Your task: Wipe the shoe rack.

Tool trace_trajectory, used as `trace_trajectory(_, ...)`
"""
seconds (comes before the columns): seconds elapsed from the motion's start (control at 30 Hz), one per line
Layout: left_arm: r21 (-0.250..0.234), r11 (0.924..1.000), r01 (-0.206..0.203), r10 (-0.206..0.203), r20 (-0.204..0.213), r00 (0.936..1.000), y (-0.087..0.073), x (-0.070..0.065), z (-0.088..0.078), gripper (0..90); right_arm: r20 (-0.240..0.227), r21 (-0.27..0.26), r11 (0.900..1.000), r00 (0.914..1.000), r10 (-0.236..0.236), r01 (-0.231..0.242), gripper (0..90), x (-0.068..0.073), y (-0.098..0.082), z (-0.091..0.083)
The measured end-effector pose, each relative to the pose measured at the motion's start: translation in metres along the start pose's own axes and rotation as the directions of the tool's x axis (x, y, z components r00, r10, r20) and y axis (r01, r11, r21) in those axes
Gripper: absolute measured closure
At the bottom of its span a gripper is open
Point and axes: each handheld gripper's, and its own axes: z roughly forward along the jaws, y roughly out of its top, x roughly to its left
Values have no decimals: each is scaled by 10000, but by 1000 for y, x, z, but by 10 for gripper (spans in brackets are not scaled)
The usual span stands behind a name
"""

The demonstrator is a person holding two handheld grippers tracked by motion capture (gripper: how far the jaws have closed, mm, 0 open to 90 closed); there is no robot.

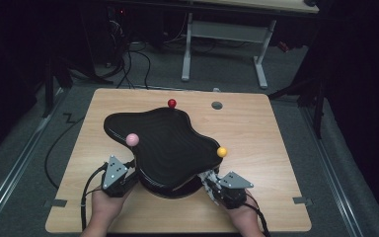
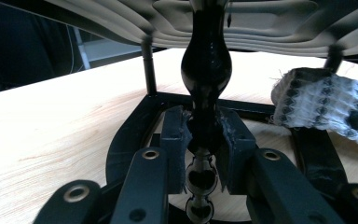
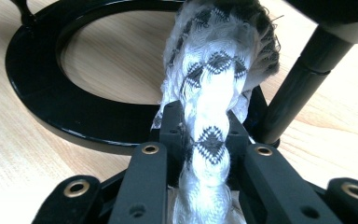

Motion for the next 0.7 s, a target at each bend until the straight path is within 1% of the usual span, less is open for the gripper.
trace_trajectory(0.1, -31, 9998, 198, -199, -40, 9998, -1, 5, 0, 742, -125, 24, 10000, 9999, 22, -22, 767, -1, -1, 0)
trace_trajectory(0.23, -37, 9995, 311, -311, -148, 9994, -1, 8, -1, 742, 0, 100, 9999, 10000, 67, -67, 770, -4, -2, 0)
trace_trajectory(0.3, -64, 9994, 341, -342, -199, 9992, -1, 10, -1, 742, 4, 125, 9997, 9998, 196, -196, 770, -6, -3, 0)
trace_trajectory(0.47, -126, 9993, 347, -350, -254, 9991, -2, 12, -1, 742, 31, 150, 9994, 9995, 327, -328, 770, -9, -5, 1)
trace_trajectory(0.6, -182, 9989, 439, -444, -292, 9986, -3, 13, 0, 742, 89, 303, 9989, 9993, 358, -361, 769, -10, -8, 6)
trace_trajectory(0.7, -177, 9986, 500, -505, -278, 9983, -3, 13, -1, 741, 86, 401, 9978, 9986, 516, -519, 770, -11, -11, 9)
